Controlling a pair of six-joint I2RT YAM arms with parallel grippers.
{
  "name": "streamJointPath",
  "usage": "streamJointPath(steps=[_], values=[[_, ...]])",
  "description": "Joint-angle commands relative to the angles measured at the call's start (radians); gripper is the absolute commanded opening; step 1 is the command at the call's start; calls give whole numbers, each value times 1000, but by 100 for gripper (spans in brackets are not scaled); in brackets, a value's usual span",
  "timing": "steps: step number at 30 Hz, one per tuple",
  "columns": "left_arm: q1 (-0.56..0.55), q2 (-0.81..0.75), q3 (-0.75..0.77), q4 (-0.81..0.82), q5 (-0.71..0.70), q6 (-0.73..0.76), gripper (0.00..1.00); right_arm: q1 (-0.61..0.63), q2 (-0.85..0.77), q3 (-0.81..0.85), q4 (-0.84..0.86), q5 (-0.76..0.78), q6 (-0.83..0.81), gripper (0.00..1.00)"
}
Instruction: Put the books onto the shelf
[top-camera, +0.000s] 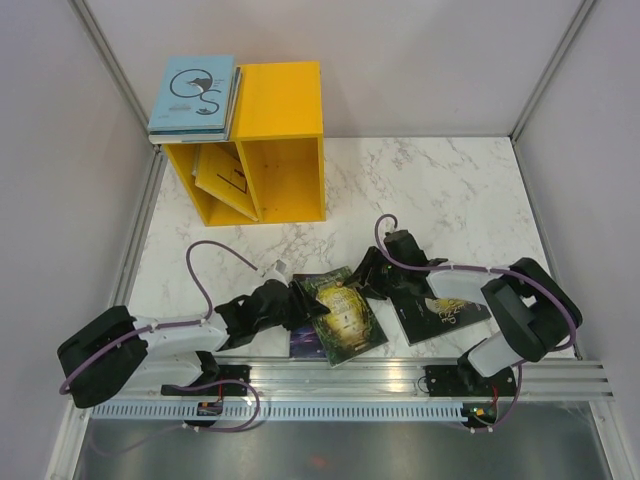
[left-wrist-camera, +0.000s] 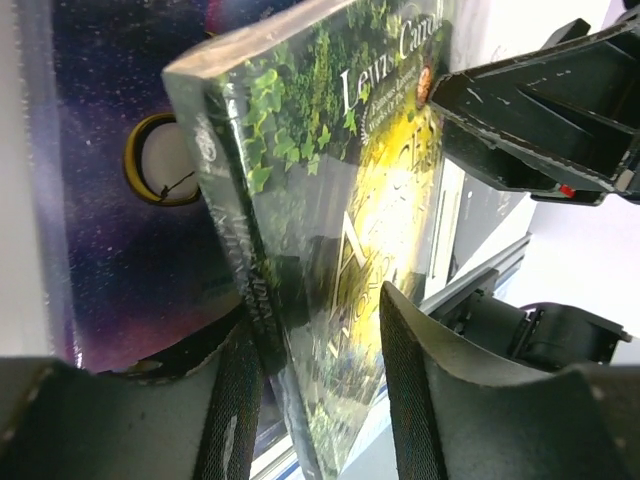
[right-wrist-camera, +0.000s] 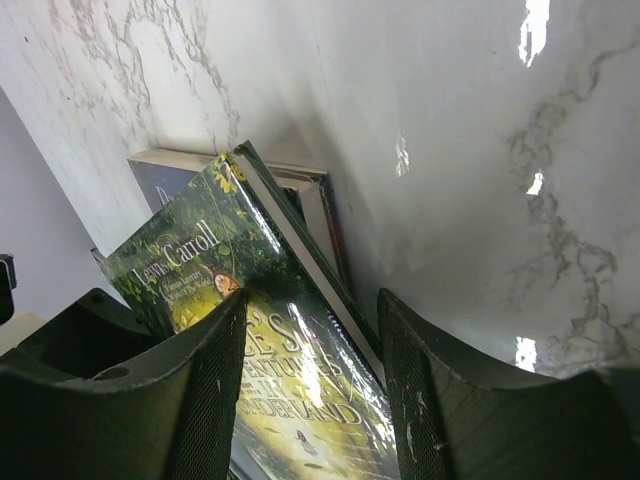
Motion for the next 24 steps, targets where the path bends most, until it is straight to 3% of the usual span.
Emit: streamJointPath(steps=[1,7,16,21,24], values=[[-13,53,-41,11,26,-11,52,53,66,-44,-58,40,1,56],[-11,56,-38,47,20,-40,41,67,77,-47,-53,31,1,52],[-6,102,-11,172,-8,-76,40,128,83,-34,109,-107,82,38],[-5,115,32,170,-6,-62,39,160,71,35,64,-120,78,32],[0,107,45,149,-17,-62,26,165,62,42,51,-133,81,29]])
